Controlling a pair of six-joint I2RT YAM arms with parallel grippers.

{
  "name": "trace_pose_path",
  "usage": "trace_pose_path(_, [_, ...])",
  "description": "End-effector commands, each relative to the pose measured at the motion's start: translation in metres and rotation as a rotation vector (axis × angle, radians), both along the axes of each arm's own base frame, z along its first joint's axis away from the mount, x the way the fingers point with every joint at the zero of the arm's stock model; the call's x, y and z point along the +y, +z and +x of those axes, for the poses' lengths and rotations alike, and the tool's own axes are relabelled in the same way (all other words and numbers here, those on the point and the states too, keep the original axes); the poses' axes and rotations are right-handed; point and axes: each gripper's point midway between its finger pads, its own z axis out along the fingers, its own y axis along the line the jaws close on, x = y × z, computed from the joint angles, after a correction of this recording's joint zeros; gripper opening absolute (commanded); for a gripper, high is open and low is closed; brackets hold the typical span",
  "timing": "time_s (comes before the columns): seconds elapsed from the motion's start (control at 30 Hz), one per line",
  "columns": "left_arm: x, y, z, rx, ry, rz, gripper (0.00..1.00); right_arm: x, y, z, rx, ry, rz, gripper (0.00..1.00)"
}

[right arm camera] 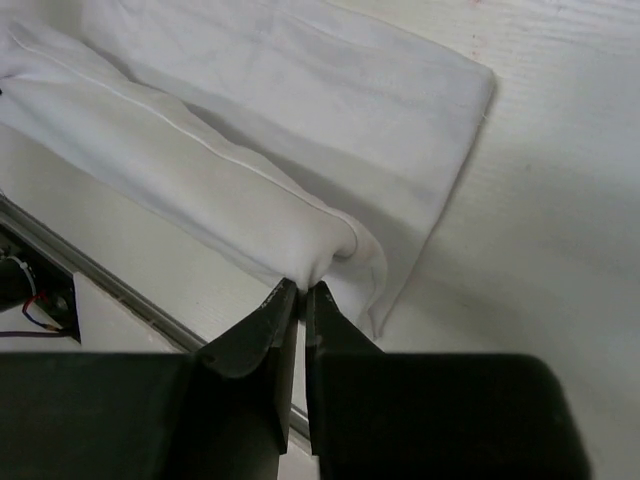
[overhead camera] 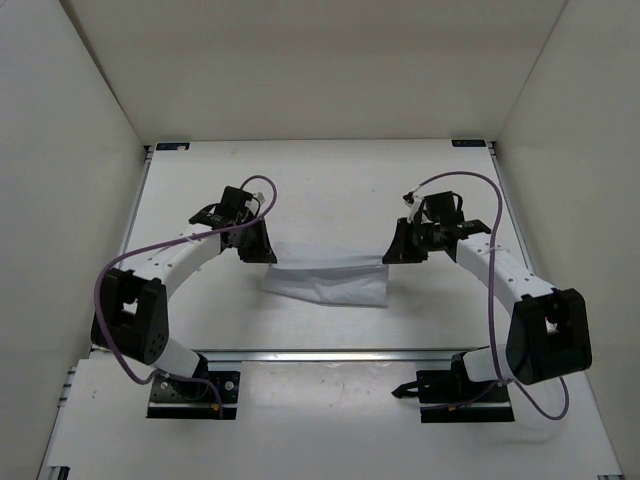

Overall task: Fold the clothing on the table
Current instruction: Fold the skirt

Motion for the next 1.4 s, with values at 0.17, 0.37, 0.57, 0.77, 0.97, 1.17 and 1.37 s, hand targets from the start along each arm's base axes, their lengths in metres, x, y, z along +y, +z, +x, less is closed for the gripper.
trace_pose_path(0.17, [0.0, 0.009, 0.04, -0.064, 0.019, -0.018, 0.63, -0.011, 0.001, 0.05, -0.059, -0.05, 0.026, 0.24])
trace_pose_path(0.37, [-0.001, 0.034, 0.046, -0.138, 0.002, -0.046, 0.99, -0.013, 0.017, 0.054, -0.131, -0.059, 0.021, 0.73])
trace_pose_path(0.57, [0.007, 0.039, 0.025, -0.216, 0.002, -0.081, 0.95, -0.004, 0.007, 0.033, -0.125, -0.033, 0.028, 0.54])
trace_pose_path(0.77, [-0.011, -0.002, -0.005, -0.119, -0.052, -0.047, 0.38, 0.004, -0.026, 0.016, -0.074, -0.008, -0.085, 0.71])
trace_pose_path(0.97, [0.005, -0.031, -0.005, -0.079, -0.018, 0.07, 0.0, 0.005, -0.047, 0.005, -0.001, -0.019, -0.089, 0.71])
trace_pose_path(1.17, [0.025, -0.04, 0.002, -0.072, 0.023, 0.165, 0.0, 0.004, -0.058, 0.01, -0.015, -0.024, -0.141, 0.69])
trace_pose_path(1.37, [0.033, -0.048, 0.003, -0.06, 0.025, 0.216, 0.0, 0.002, -0.072, 0.023, -0.008, -0.036, -0.147, 0.61])
